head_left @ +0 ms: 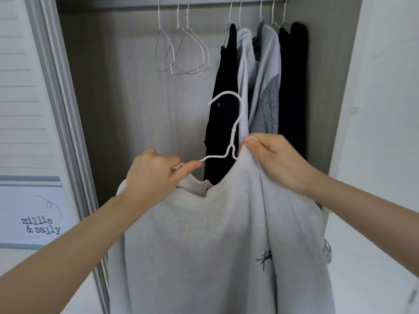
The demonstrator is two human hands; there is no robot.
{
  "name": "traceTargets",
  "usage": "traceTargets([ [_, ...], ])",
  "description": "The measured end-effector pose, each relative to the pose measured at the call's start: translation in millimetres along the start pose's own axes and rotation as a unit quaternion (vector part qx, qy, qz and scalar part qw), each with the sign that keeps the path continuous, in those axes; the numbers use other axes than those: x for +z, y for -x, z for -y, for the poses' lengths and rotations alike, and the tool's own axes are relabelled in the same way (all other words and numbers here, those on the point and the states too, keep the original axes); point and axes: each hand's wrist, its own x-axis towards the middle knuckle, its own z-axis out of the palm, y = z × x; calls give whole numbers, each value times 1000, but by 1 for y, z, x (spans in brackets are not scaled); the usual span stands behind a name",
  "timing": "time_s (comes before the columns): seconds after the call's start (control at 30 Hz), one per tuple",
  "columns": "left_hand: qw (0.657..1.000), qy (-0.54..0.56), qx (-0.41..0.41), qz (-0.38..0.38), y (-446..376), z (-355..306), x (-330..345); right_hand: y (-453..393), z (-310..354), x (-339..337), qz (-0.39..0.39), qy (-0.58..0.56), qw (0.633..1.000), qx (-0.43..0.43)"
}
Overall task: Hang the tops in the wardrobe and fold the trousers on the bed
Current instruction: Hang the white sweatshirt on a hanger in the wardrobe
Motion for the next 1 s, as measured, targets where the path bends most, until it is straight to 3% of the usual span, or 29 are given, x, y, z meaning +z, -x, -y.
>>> traceTargets([
  [0.2,986,98,-137,-10,-4,18,-16,19,-16,-8,-49,21,999,10],
  [0.37,959,166,-223,-46,2,28,-26,33,-30,-30,42,95,994,45],
  [0.47,958,173,-224,-46,5,27,-24,35,-30,-31,65,141,985,77],
  [0.67,971,135,-194,-43,2,32,-13,37,-6,-17,89,-51,982,155],
  [1.0,990,100,-93,-21,-11,37,-5,22,27,-15,104,-88,970,200],
])
